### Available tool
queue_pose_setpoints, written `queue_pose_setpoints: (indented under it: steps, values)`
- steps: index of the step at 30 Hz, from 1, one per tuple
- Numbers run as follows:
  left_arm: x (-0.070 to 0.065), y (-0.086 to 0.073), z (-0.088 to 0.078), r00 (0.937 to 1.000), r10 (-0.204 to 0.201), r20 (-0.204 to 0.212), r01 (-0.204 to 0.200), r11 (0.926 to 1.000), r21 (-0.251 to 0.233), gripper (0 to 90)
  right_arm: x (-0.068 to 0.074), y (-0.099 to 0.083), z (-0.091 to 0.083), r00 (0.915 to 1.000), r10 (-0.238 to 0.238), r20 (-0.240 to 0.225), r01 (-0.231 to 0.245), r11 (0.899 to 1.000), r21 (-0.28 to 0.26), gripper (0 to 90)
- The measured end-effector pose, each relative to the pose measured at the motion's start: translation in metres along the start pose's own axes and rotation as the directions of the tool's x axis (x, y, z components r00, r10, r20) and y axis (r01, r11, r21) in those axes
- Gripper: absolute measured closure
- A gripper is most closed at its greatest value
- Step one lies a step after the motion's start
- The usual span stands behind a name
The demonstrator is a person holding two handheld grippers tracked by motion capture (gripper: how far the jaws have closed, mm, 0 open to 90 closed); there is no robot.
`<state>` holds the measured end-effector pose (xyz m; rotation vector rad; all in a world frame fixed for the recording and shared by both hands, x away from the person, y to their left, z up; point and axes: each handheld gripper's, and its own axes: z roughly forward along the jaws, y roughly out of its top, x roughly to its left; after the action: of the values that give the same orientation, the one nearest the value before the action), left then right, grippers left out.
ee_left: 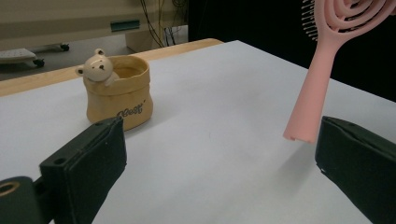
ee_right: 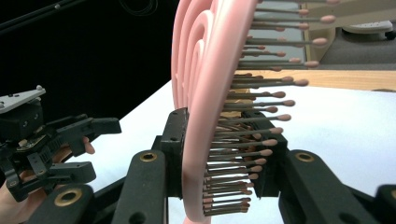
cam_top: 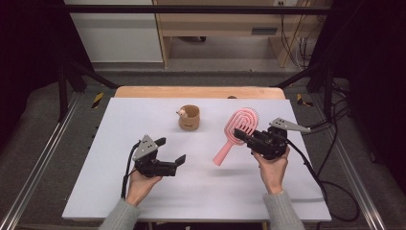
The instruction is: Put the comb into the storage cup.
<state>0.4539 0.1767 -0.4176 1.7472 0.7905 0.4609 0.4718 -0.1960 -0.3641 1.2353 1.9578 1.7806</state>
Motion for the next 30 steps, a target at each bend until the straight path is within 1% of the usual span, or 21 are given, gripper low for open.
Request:
queue_pose_setpoints:
  steps: [4,9,12,17,25,30]
  values:
    - [0.005,-0.006,-0.006,1.0000,0.009,-0.004,-0.009,1.0000,0.001,1.9,0.002,0.004,0.001,1.0000,-0.008,-0.001,0.008,1.000,0.001,64.3]
    - [0.012,-0.011,-0.013,0.9999,0.010,-0.014,-0.009,0.9999,0.005,1.9,0.003,0.009,0.001,0.9998,-0.020,0.003,0.020,1.000,0.001,64.3]
    - [0.016,-0.014,-0.019,0.9991,0.017,-0.040,-0.016,0.9998,0.013,1.9,0.003,0.013,0.002,0.9996,-0.027,0.011,0.027,1.000,0.002,64.3]
    - [0.026,-0.021,-0.028,0.9983,0.006,-0.057,-0.005,0.9998,0.019,1.9,0.004,0.019,0.003,0.9989,-0.042,0.020,0.042,0.999,0.002,64.3]
    - [0.037,-0.027,-0.041,0.9966,0.015,-0.082,-0.014,0.9998,0.014,1.9,0.008,0.027,0.007,0.9975,-0.064,0.029,0.064,0.998,0.007,64.3]
    - [0.043,-0.030,-0.049,0.9957,0.006,-0.092,-0.005,0.9999,0.010,1.9,0.009,0.033,0.010,0.9968,-0.073,0.032,0.073,0.997,0.010,64.3]
